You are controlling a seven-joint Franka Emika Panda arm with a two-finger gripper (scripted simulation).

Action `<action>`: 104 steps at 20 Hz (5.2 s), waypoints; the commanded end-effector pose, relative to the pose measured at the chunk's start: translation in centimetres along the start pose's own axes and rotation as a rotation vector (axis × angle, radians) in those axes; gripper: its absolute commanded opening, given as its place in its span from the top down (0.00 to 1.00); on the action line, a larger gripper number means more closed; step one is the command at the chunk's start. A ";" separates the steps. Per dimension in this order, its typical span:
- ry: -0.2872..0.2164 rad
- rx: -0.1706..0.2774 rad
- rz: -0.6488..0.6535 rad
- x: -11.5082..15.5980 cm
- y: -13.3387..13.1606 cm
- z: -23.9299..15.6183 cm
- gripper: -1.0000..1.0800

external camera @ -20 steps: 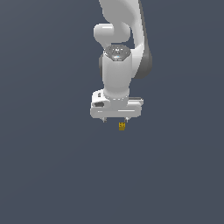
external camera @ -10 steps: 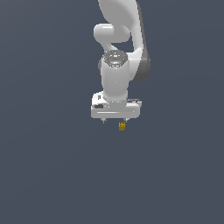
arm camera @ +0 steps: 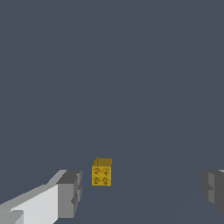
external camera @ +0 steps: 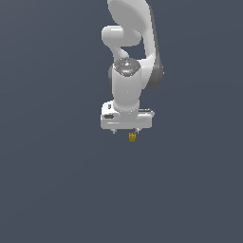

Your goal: Pick up the object and move it to a goal position.

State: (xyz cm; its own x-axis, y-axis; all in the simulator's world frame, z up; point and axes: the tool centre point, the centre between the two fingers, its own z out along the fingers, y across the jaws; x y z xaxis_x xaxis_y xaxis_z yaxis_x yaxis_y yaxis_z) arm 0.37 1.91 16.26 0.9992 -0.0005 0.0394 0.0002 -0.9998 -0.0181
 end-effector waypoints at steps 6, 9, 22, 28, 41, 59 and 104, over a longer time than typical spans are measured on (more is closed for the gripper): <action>-0.018 -0.008 0.009 -2.5 -1.8 4.2 0.04; -0.027 -0.012 0.014 -3.9 -2.6 6.2 0.04; -0.040 -0.018 0.019 -6.0 -3.7 8.9 0.04; -0.040 -0.018 0.019 -6.2 -3.7 10.9 0.04; -0.039 -0.019 0.020 -6.3 -3.7 13.9 1.00; -0.039 -0.019 0.020 -6.1 -1.3 11.3 1.00; -0.039 -0.019 0.020 -2.8 25.6 -18.2 1.00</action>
